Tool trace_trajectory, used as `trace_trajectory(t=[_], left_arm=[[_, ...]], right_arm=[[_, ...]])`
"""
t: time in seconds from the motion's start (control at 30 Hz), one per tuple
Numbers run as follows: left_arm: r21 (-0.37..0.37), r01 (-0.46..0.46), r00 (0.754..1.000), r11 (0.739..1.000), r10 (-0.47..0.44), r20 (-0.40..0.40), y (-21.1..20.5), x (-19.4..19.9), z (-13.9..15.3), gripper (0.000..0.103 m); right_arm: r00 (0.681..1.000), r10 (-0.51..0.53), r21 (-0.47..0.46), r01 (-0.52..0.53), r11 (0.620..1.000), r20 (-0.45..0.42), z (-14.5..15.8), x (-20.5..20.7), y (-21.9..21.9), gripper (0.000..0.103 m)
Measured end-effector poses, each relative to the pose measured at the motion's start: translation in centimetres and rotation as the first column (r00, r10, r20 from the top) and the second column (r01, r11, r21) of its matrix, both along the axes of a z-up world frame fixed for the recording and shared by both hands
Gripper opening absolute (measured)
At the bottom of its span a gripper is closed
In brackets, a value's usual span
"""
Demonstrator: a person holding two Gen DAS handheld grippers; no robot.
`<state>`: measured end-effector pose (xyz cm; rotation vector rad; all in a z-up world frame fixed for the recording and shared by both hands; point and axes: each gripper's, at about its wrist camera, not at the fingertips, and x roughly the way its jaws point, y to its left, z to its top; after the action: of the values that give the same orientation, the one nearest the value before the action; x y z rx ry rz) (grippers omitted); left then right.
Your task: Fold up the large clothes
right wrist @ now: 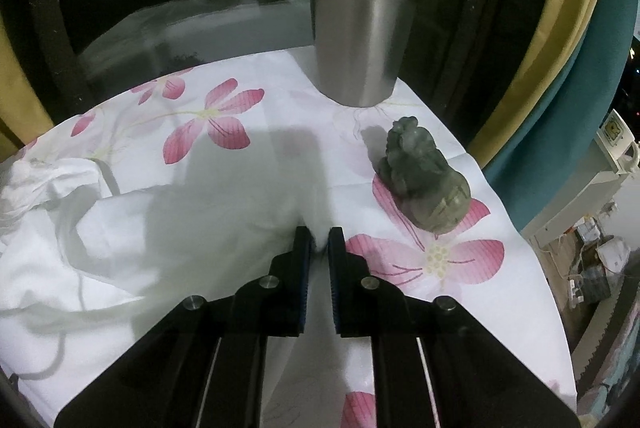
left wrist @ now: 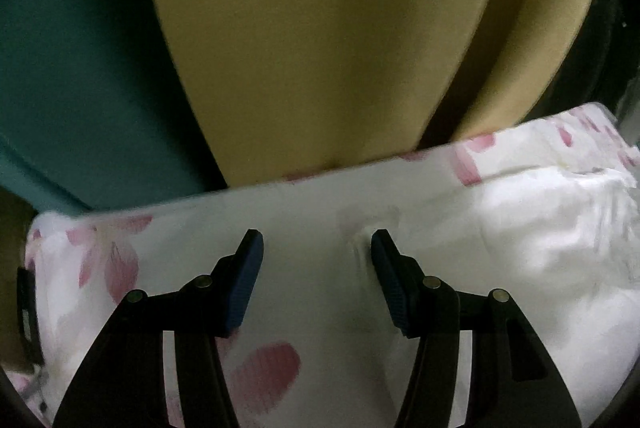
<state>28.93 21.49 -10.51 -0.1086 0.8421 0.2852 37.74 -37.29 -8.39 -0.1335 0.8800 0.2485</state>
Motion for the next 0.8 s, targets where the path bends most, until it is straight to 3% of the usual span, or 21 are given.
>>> trace_trajectory(t=[0.17, 0.23, 0.43, 0.63, 0.8], left_arm=[[-0.021, 0.004, 1.0, 1.0, -0.004, 0.028, -0.9, -3.2, 1.0, 0.059], [-0.031, 0.012, 0.999, 0.999, -0.011, 0.037, -1.4, -4.7, 1.4, 0.059], [-0.123, 0.062, 0.997, 0.99, -0.056, 0.047, -2.9, -9.1, 1.7, 0.059], [-0.234, 0.117, 0.993, 0.965, -0.11, 0.043, -5.6, -12.1, 0.0, 0.059], [-0.242, 0.156, 0.988, 0.958, -0.151, 0.037, -8.1, -13.3, -1.0, 0.059]], right_arm=[[0.999, -0.035, -0.009, 0.035, 0.999, 0.018, 0.9, -1.3, -1.1, 0.045], [0.999, -0.05, -0.002, 0.05, 0.999, 0.02, 1.2, -2.2, -1.7, 0.049], [0.999, -0.053, 0.066, 0.053, 0.996, 0.004, 1.6, -5.9, -3.2, 0.05], [0.999, -0.022, 0.161, 0.028, 0.987, -0.04, 0.8, -10.7, -2.6, 0.05], [0.998, 0.022, 0.186, -0.011, 0.982, -0.059, -0.1, -13.9, -1.3, 0.05]])
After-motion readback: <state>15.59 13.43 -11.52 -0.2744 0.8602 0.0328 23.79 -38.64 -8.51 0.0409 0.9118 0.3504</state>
